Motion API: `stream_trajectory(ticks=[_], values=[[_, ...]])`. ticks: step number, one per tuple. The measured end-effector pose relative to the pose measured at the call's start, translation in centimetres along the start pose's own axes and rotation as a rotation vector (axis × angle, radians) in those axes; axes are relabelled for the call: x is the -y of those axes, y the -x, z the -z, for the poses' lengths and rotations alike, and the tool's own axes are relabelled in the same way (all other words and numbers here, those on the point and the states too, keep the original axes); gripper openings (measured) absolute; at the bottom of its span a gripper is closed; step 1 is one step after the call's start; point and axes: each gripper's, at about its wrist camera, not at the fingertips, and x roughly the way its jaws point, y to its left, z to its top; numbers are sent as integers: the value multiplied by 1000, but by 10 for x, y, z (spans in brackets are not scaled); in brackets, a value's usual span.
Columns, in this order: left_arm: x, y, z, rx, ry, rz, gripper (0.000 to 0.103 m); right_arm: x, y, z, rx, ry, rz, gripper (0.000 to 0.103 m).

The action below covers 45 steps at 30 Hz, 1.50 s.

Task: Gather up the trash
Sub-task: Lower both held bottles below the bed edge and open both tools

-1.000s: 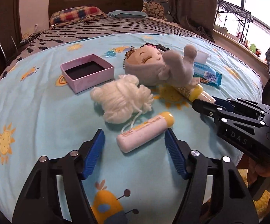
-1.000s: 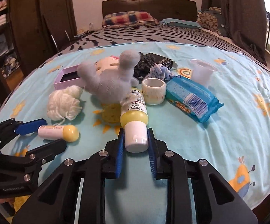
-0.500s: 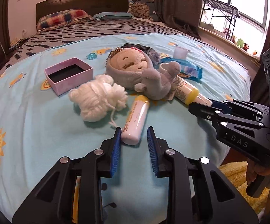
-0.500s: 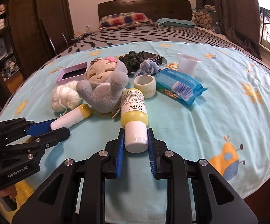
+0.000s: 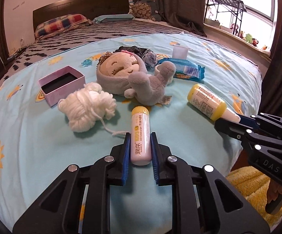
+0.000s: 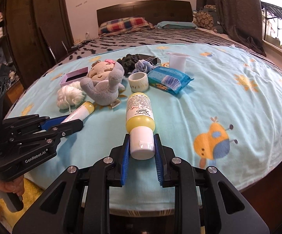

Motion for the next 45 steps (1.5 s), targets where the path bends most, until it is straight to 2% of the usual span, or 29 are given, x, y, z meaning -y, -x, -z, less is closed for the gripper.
stream_trajectory(ticks=[10,19,23,26,31,38,45], values=[[17,48,52,-6,10,43,18,4,43,47,10,-27,-16,24],[54,64,101,-74,-36,124,18,15,66,110,-88,-79,-7,24],[70,47,123,-150,-66,141,18,16,58,132,-148,-87,-11,24],[72,25,138,-224,-52,160,18,17,42,143,-198,-95,-8,24],[70,-13,157,-312,-38,134,18,19,5,158,-296,-109,5,24],[62,-49,181,-402,34,135,18,22,-38,173,-410,-141,23,24],[55,-56,189,-434,73,133,20,23,-54,175,-441,-156,18,24]])
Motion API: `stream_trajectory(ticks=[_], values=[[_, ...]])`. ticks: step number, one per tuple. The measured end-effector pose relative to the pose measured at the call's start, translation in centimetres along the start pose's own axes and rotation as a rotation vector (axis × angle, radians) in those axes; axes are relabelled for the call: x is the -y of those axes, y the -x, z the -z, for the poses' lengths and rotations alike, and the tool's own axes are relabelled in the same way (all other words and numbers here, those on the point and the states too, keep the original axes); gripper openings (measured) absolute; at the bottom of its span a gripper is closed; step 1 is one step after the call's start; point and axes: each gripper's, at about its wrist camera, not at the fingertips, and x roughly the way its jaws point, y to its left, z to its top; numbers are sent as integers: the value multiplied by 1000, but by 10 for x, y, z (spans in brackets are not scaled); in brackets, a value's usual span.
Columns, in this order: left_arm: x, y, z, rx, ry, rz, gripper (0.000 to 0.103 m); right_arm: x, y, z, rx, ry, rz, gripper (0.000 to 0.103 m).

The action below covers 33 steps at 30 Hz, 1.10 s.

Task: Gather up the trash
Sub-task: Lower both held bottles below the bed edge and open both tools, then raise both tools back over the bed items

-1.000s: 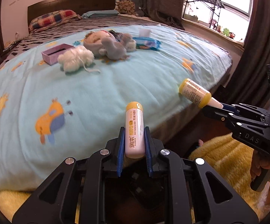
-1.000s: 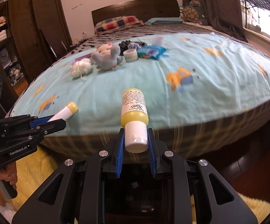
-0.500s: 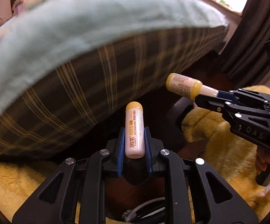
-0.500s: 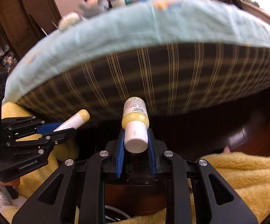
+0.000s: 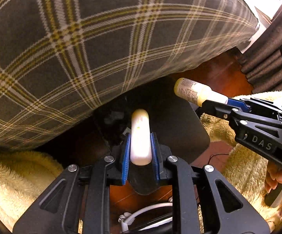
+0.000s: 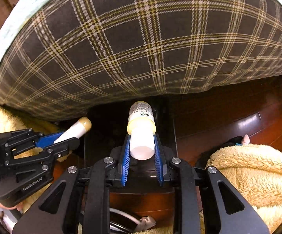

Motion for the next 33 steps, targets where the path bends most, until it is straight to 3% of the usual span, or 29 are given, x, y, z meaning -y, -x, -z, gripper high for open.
stream_trajectory(ticks=[4,6,8,10,14,23,33], values=[[-3,3,0,3,5,-7,35,4,1,-2,5,-22,2,27],[-2,5,-2,3,7,-11,38,7,5,-4,16,-26,9,41],[-2,11,-3,13,7,-22,41,9,12,-5,39,-34,19,47],[2,20,-6,28,6,-31,51,11,23,-7,71,-40,25,53],[6,54,-13,119,-27,-78,62,14,57,-12,185,-50,29,70],[0,136,-27,306,-36,-100,74,-1,136,-39,409,-9,0,84],[-46,184,-69,449,65,-180,75,-11,151,-113,519,42,5,84]])
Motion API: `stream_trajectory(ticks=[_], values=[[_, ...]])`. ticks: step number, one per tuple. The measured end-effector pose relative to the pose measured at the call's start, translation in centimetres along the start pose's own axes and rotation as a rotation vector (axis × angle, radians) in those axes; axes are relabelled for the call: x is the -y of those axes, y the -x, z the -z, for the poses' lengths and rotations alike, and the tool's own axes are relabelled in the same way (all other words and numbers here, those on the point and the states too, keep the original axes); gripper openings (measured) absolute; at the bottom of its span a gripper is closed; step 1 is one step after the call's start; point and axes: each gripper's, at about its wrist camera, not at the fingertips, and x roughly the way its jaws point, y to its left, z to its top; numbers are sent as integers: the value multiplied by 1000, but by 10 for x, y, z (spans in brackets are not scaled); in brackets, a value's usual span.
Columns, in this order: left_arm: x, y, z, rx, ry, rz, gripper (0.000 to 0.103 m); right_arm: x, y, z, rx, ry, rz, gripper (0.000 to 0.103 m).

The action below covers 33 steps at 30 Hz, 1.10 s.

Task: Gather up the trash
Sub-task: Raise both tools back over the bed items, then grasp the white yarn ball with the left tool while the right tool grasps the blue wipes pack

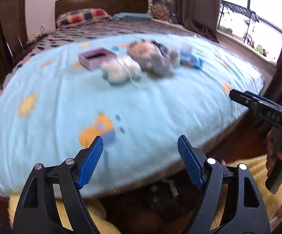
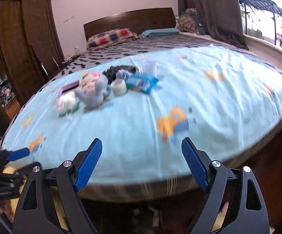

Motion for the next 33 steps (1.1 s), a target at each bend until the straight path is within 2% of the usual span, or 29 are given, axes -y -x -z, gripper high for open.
stream_trajectory(ticks=[7,11,29,31,32,33], values=[[-27,-28,-40,-4,61,-56,75,4,-47,-35,-17,47,77,84],[-36,-47,-60,-11,78,-74,74,4,-71,-52,-45,55,69,75],[-29,-119,-109,-77,61,-82,74,-13,-144,-92,-137,168,96,75],[-30,-122,-111,-81,65,-82,71,-15,-146,-94,-142,179,79,67],[-30,-123,-112,-81,63,-82,68,-17,-145,-94,-142,188,76,53],[-30,-124,-113,-80,61,-83,60,-19,-145,-94,-139,195,82,50]])
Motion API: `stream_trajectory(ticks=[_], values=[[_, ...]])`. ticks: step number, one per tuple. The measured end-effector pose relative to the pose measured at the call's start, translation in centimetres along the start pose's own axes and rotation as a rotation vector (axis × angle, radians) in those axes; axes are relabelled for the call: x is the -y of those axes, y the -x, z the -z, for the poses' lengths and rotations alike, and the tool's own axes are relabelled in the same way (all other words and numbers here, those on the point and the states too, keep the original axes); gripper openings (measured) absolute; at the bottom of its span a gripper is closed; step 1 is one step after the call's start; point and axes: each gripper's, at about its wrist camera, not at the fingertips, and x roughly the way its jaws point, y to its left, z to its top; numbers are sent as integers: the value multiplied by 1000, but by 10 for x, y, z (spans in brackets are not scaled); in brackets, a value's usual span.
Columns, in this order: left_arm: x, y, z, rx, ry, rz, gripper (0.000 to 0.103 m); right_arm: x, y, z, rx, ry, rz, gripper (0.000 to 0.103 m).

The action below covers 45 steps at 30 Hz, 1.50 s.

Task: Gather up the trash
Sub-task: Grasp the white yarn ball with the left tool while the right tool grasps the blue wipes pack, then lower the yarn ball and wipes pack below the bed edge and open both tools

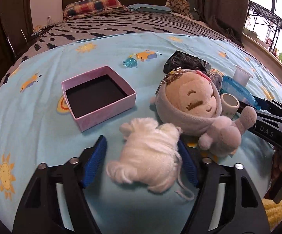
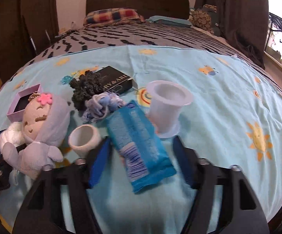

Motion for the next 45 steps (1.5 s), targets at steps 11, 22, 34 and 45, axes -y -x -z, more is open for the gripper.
stream_trajectory(ticks=[11,22,34,45], values=[[0,21,20,13,-34,27,42,-1,38,28,40,4,-36,36],[13,69,77,43,-80,93,42,4,105,87,92,-21,-60,36],[40,117,150,74,-122,173,42,2,161,171,85,-90,-120,36],[68,98,204,-37,-204,216,42,-14,148,231,-62,-128,-120,36]])
